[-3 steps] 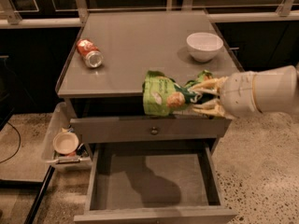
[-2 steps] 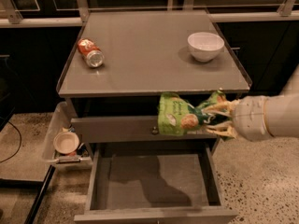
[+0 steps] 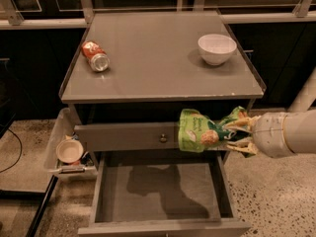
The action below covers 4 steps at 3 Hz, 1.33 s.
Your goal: Place green rice chip bag into middle drawer
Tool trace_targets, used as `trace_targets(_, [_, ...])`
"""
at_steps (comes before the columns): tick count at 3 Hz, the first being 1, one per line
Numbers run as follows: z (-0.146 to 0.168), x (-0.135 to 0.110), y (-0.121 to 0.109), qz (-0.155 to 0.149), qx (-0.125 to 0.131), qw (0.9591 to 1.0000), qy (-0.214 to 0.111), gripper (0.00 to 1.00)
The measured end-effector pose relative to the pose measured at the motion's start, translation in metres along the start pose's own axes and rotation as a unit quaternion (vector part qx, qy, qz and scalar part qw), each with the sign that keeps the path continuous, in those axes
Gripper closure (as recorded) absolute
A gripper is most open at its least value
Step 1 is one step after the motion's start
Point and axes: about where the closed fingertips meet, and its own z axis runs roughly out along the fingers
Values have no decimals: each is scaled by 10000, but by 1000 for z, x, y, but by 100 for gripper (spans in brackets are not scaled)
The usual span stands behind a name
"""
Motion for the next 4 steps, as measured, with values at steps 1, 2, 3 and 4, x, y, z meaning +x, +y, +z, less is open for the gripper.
trace_targets(1, [11,-3,3,57,-23,9999,-109,100])
trace_targets(2, [59,18,34,515,-253,9982,-158,100])
trace_targets(3, [117,46,76,834,-518,9951,-63,100])
trace_targets(4, [161,66,107,902,-671,9936,-117,100])
